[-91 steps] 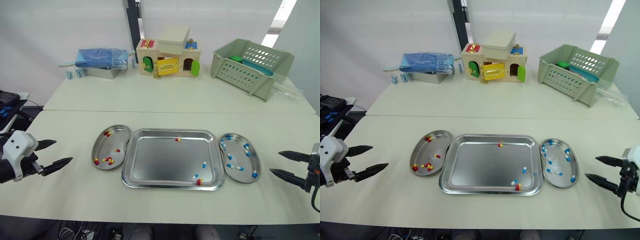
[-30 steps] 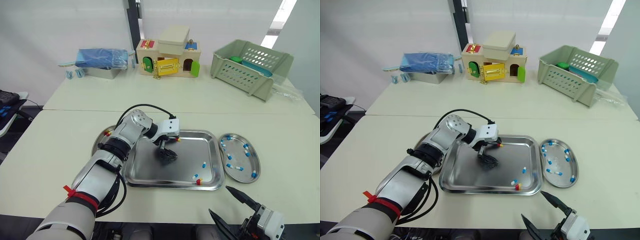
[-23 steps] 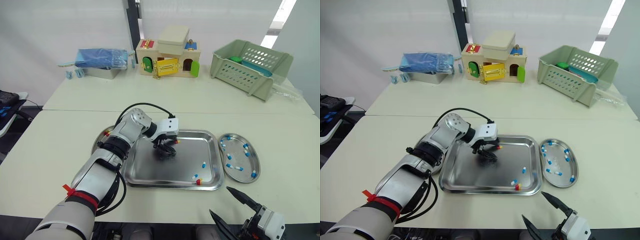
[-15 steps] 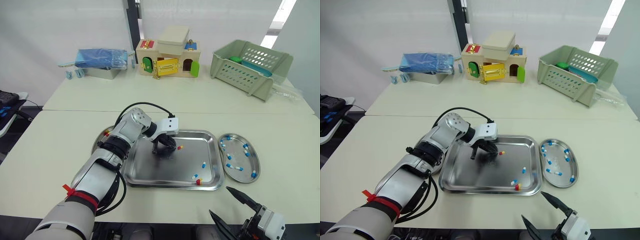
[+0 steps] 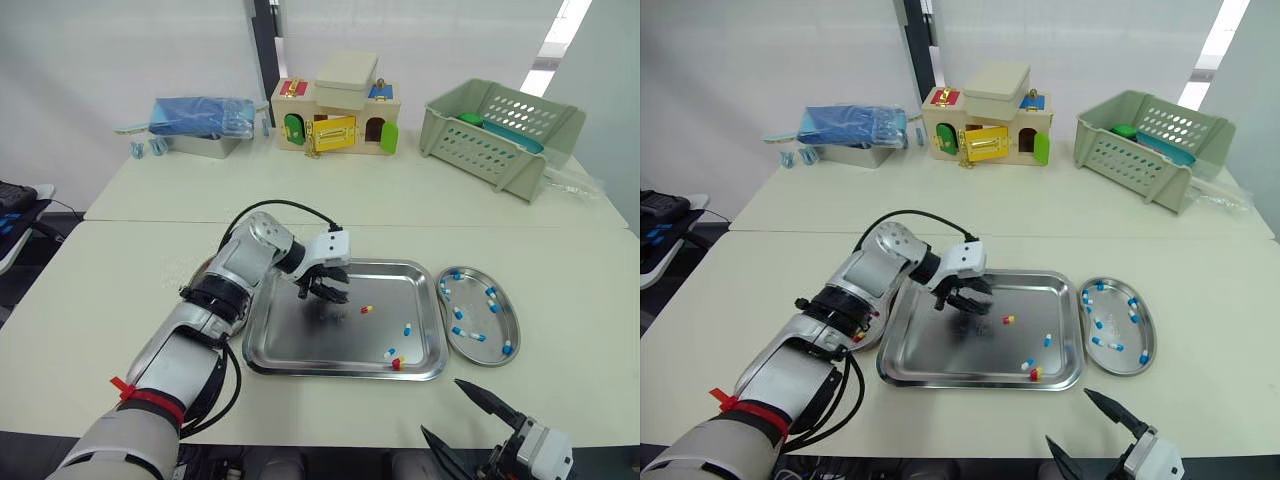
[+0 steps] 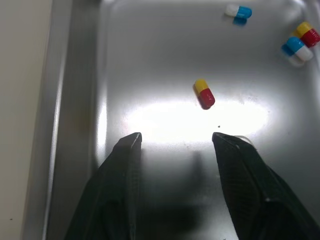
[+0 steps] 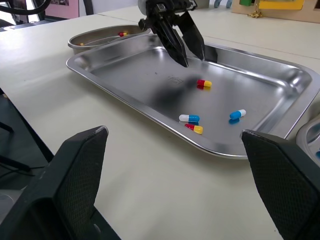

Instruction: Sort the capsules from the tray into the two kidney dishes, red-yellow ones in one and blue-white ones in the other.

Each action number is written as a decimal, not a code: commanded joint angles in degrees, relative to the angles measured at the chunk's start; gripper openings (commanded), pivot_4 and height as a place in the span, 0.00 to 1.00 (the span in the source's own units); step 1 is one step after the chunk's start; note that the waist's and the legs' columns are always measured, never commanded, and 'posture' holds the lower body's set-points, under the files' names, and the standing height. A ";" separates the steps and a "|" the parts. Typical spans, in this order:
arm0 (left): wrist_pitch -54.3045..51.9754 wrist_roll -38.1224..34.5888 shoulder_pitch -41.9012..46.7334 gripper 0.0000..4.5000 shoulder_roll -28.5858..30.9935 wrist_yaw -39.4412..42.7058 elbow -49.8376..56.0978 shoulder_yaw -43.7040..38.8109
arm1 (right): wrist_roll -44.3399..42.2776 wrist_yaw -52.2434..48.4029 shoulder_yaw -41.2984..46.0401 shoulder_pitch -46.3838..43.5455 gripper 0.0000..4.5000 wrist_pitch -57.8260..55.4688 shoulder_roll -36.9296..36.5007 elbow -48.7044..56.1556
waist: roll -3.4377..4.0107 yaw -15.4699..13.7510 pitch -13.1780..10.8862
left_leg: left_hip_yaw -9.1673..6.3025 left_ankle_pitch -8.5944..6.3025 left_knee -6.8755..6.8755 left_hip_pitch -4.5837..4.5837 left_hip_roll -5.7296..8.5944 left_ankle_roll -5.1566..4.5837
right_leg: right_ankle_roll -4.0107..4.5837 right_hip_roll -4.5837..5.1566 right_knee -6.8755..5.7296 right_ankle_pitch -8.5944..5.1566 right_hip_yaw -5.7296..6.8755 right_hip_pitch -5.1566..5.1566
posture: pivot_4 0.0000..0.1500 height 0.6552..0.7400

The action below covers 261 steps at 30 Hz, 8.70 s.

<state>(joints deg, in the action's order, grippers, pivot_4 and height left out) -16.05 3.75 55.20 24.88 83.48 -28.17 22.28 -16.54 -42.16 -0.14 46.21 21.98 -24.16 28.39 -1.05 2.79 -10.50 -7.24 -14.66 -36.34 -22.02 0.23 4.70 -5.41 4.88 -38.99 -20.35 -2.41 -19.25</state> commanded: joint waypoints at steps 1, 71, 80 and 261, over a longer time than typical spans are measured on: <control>-3.83 -4.71 -2.29 0.78 1.62 1.79 9.89 -2.53 | -0.73 0.46 0.50 0.62 1.00 0.43 -0.61 1.75 | 0.01 0.03 0.01 | 0.01 0.00 0.00 0.00 -0.01 0.00 | 0.00 0.00 0.00 0.00 -0.01 0.00 | 1.00 1.00; 1.00 -3.11 -16.62 0.95 -1.45 -12.98 20.60 6.92 | -0.73 2.66 0.10 -0.24 1.00 -2.31 -1.75 2.18 | 0.06 -0.60 0.05 | 0.01 0.00 -0.08 0.02 0.02 -0.01 | 0.00 0.03 0.00 0.00 -0.01 0.08 | 1.00 1.00; 3.95 -1.75 -15.71 0.60 -1.72 -11.20 18.22 8.22 | -0.41 3.06 -0.19 -0.15 1.00 -2.35 -1.55 2.27 | 0.06 -0.60 0.05 | 0.01 0.00 -0.08 0.03 0.02 -0.01 | 0.00 0.03 0.00 0.00 -0.01 0.08 | 1.00 1.00; 48.02 -30.15 -97.12 1.00 -4.97 -20.37 52.37 -24.74 | 13.78 -41.89 -31.88 -92.59 0.56 -42.45 -19.64 -20.77 | 0.23 0.08 0.11 | 0.19 -0.02 0.12 0.01 -0.03 -0.01 | 0.01 0.14 0.21 0.01 -0.07 -0.06 | 1.00 1.00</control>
<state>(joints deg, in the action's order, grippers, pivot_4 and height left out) 30.62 -26.50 -40.89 19.36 63.82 22.74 -2.84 -3.44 -83.78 -32.59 -44.71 -21.62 -44.05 7.20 -0.82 2.88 -10.39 -7.05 -14.68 -36.21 -22.01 0.21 4.69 -5.40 5.01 -38.80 -20.34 -2.48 -19.31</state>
